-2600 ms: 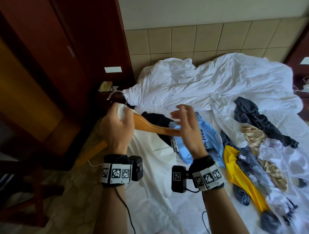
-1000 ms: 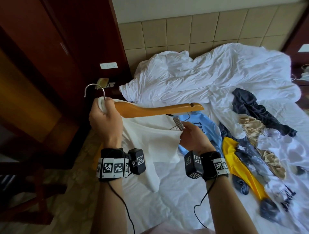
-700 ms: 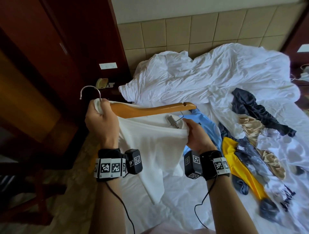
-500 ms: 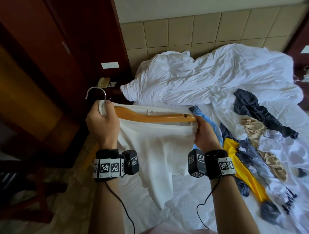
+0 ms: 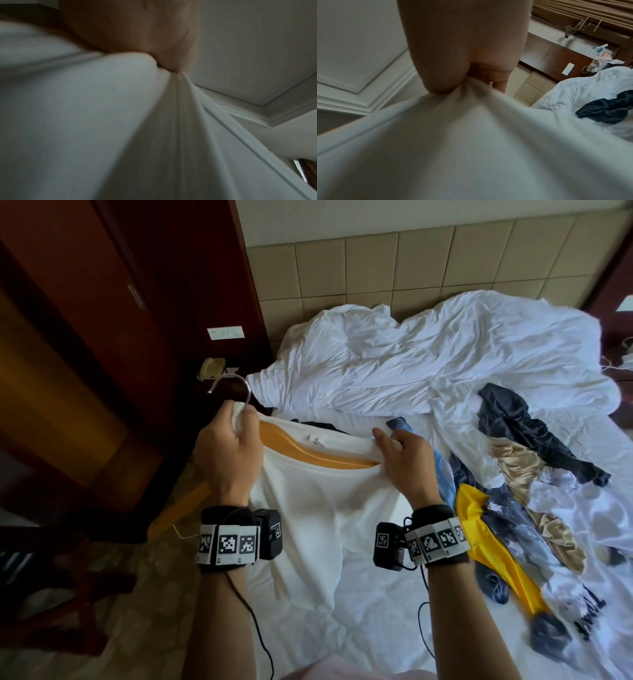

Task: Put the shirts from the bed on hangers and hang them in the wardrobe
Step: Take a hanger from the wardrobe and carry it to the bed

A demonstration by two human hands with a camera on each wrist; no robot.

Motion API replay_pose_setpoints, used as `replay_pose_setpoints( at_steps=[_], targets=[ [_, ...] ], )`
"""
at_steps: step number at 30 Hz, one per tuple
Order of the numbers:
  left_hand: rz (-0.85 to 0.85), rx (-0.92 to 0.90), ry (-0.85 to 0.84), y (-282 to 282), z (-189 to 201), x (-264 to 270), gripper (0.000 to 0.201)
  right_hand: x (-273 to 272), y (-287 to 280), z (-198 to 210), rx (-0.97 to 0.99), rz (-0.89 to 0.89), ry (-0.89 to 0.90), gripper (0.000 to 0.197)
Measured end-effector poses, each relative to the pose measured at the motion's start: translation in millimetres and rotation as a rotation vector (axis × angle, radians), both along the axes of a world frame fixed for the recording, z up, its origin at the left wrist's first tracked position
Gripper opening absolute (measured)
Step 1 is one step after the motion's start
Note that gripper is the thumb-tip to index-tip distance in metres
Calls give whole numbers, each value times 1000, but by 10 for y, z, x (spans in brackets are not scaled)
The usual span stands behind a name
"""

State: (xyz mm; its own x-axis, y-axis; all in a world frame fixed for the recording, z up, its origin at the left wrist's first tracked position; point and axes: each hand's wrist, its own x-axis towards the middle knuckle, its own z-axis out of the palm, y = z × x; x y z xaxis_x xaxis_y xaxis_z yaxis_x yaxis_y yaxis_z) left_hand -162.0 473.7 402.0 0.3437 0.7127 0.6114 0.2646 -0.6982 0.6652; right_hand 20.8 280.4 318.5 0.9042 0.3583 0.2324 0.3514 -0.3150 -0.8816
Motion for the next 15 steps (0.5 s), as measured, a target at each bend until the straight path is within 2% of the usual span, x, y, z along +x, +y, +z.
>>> replay_pose_setpoints(
  at_steps=[4,8,12,15],
  targets=[
    [-50,64,77,-141,-4,104,36,-143,138,109,14,87,-4,56],
    [13,87,102,-300,19,208,36,-340,288,255,93,135,-34,48],
    [80,82,148,-485,12,276,29,-560,408,412,205,270,105,34],
    [75,86,193,-558,-34,319,27,-712,449,506,314,383,296,42]
  ],
)
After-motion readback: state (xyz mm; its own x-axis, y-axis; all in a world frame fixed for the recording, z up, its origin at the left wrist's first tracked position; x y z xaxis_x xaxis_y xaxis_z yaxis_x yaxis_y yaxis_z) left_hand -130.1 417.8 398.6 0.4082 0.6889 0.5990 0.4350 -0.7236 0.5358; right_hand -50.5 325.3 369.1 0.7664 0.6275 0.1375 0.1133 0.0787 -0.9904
